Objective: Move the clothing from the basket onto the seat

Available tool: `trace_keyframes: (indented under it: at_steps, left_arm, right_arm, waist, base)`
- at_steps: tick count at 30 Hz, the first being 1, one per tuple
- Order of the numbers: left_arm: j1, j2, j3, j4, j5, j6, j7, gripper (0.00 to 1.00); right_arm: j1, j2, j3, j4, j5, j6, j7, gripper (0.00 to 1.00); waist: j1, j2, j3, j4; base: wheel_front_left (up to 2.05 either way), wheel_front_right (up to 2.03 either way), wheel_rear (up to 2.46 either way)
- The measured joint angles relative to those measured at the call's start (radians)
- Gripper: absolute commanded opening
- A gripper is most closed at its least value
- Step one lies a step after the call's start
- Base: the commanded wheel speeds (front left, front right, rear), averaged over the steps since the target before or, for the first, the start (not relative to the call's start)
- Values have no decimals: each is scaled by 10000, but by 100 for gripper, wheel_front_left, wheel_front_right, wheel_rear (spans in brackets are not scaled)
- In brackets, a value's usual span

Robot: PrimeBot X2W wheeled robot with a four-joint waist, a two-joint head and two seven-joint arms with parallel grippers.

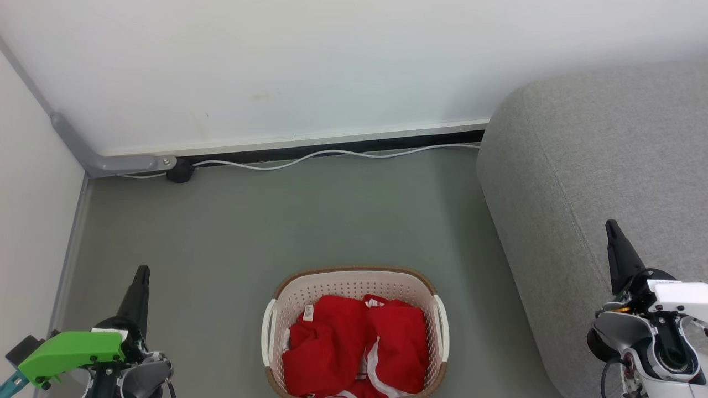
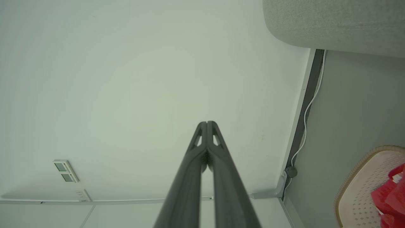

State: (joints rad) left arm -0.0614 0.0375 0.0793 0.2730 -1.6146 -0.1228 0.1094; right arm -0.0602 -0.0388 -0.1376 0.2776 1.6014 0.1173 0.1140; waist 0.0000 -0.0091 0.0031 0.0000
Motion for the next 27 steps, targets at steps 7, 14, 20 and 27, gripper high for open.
trace_keyframes:
  at_steps: [7, 14, 20, 27]
  left_arm:
    - [51, -35, -19, 157, 0, 10, -2, 100]
    - [328, -163, -92, 318, 0, 12, -96, 100]
    - [352, -109, -276, 125, 487, 12, -449, 100]
    - [470, 182, -491, 100, 1557, 12, -731, 100]
  right_arm:
    - [83, 50, -2, 146, -2, -36, 0, 100]
    - [394, 157, 104, 291, -19, -40, -50, 100]
    - [393, -155, 554, 86, -890, -40, -407, 100]
    - [382, -667, 1147, 23, -2054, -46, -708, 100]
  waist:
    - [0, 0, 0, 0]
    - [0, 0, 4, 3]
    - [0, 0, 28, 22]
    - [0, 0, 41, 39]
  base:
    - [0, 0, 0]
    - [0, 0, 0]
    - [0, 0, 0]
    - [0, 0, 0]
